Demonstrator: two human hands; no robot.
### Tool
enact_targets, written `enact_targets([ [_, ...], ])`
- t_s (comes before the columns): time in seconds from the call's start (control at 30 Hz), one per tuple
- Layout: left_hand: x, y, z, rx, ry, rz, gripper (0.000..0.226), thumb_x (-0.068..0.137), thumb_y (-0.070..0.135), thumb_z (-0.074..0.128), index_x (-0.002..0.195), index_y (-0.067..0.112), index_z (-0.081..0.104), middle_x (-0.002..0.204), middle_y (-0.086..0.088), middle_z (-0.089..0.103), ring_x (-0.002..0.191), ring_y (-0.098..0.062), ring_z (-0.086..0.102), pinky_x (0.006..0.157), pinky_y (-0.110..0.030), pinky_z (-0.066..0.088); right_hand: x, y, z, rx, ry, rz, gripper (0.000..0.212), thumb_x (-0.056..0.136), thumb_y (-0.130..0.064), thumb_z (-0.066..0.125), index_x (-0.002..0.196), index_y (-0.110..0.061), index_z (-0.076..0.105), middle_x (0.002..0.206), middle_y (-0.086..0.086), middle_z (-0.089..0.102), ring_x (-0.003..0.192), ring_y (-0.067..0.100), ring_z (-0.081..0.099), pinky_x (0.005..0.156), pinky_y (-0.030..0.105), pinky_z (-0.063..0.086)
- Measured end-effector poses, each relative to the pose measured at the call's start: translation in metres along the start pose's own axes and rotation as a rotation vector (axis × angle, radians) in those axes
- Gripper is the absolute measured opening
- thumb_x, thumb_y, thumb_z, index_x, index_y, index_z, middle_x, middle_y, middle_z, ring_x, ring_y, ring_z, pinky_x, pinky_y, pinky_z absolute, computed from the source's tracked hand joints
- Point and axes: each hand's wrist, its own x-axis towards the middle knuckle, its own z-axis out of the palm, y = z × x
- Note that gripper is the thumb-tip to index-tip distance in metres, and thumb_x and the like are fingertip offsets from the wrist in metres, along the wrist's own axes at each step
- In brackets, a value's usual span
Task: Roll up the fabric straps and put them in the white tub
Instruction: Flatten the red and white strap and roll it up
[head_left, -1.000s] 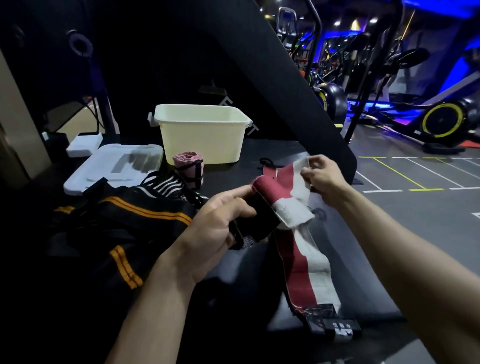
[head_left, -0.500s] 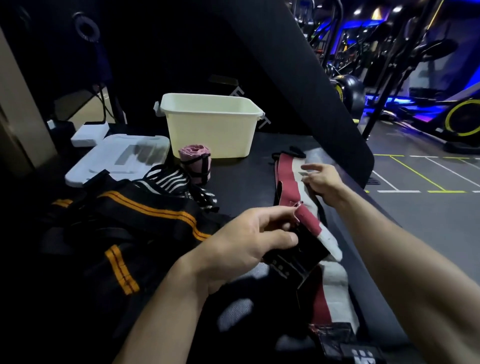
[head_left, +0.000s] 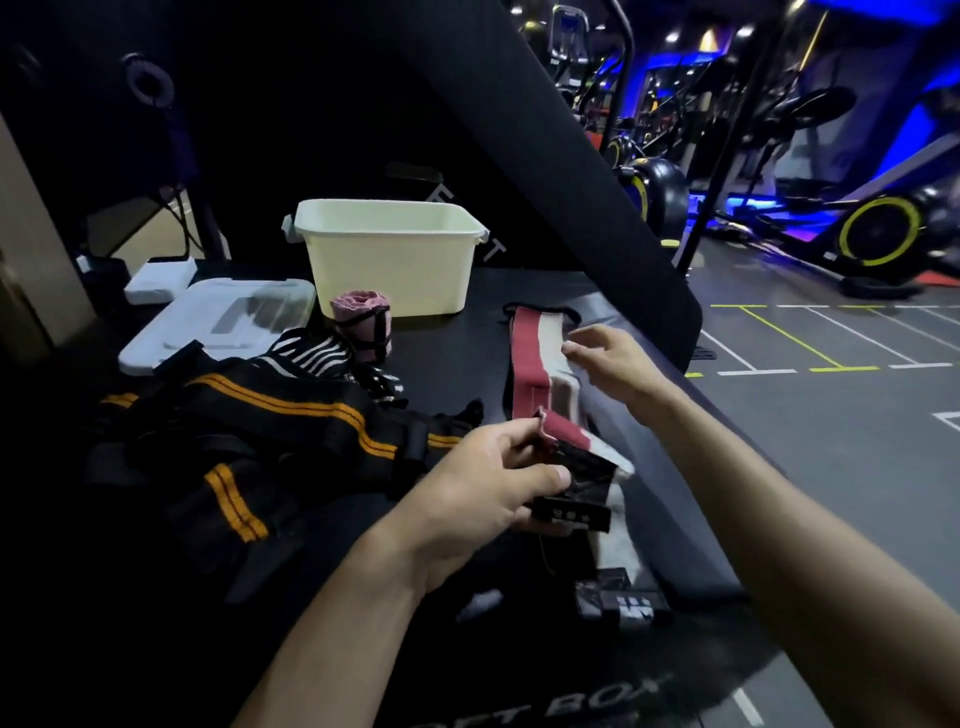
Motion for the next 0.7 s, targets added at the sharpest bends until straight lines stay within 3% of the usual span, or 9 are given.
enact_targets([
  [0.07,-0.006,-0.006,0.004,-0.004,0.032,0.015,0.033,0.099,-0.006,0.057,0.126,0.009,0.066,0.124,-0.018,0.07,0.101,-0.019,0.069,0.082,-0.039,0.061,-0.037,0.0,-0.008,0.018,0.047,-0.034,0.017,0.095,-0.031,0.067,0.094,-0.015,0.068,0.09,-0.003,0.07,0.087,0.022,0.068,0.078,0.039,0.054],
  [0.17,-0.018,-0.012,0.012,0.013,0.081,0.039,0.039,0.097,-0.006,0.059,0.128,0.018,0.066,0.122,-0.004,0.075,0.117,-0.021,0.069,0.098,-0.047,0.054,-0.1,0.0,-0.019,0.006,0.096,-0.051,0.03,0.091,-0.038,0.072,0.071,-0.02,0.058,0.063,-0.01,0.06,0.063,0.014,0.059,0.059,0.029,0.044],
  [0.23,-0.026,-0.016,0.018,0.017,0.133,0.077,0.045,0.095,-0.004,0.064,0.127,0.027,0.063,0.116,0.006,0.076,0.116,-0.006,0.068,0.094,-0.031,0.057,-0.138,0.003,-0.024,0.017,0.084,-0.065,0.036,0.089,-0.039,0.074,0.066,-0.02,0.054,0.054,-0.011,0.057,0.055,0.01,0.056,0.055,0.026,0.042],
  [0.3,-0.035,-0.014,0.027,0.038,0.224,0.107,0.054,0.093,0.003,0.071,0.13,0.038,0.055,0.109,0.011,0.074,0.102,0.012,0.066,0.075,-0.011,0.054,-0.164,0.006,-0.026,0.07,0.055,-0.076,0.035,0.089,-0.04,0.074,0.069,-0.019,0.056,0.054,-0.009,0.059,0.051,0.008,0.056,0.054,0.027,0.044],
  [0.37,-0.04,-0.019,0.031,0.053,0.294,0.142,0.047,0.093,0.008,0.072,0.13,0.035,0.059,0.109,0.004,0.073,0.095,0.006,0.069,0.068,-0.01,0.053,-0.184,0.009,-0.027,0.103,0.041,-0.099,0.037,0.09,-0.044,0.072,0.071,-0.017,0.057,0.055,-0.007,0.06,0.05,0.006,0.056,0.056,0.028,0.044],
  [0.47,-0.048,-0.019,0.034,0.048,0.31,0.182,0.009,0.098,0.018,0.069,0.103,0.015,0.074,0.103,-0.009,0.076,0.093,-0.02,0.074,0.083,-0.042,0.063,-0.211,0.01,-0.029,0.118,-0.033,-0.163,0.039,0.091,-0.054,0.066,0.076,-0.018,0.066,0.067,-0.002,0.068,0.062,0.009,0.064,0.063,0.034,0.05],
  [0.53,-0.052,-0.022,0.031,0.127,0.257,0.15,0.026,0.095,0.038,0.07,0.095,0.013,0.078,0.1,-0.007,0.078,0.096,-0.025,0.075,0.096,-0.055,0.057,-0.227,0.014,-0.031,0.098,-0.109,-0.227,0.033,0.096,-0.049,0.064,0.083,-0.02,0.072,0.081,-0.001,0.07,0.077,0.014,0.068,0.074,0.039,0.053],
  [0.6,-0.057,-0.024,0.027,0.146,0.148,0.13,0.036,0.091,0.046,0.072,0.097,0.011,0.078,0.102,-0.01,0.078,0.101,-0.026,0.075,0.101,-0.053,0.055,-0.24,0.017,-0.032,0.047,-0.185,-0.293,0.025,0.097,-0.046,0.064,0.09,-0.025,0.075,0.091,-0.004,0.068,0.085,0.014,0.068,0.076,0.033,0.054],
  [0.7,-0.061,-0.027,0.021,0.338,0.068,0.183,0.016,0.09,0.037,0.077,0.097,0.022,0.076,0.105,0.003,0.077,0.101,-0.015,0.073,0.099,-0.041,0.056,-0.25,0.019,-0.033,-0.041,-0.196,-0.369,0.013,0.092,-0.041,0.072,0.093,-0.028,0.076,0.091,-0.009,0.066,0.087,0.012,0.068,0.073,0.019,0.049],
])
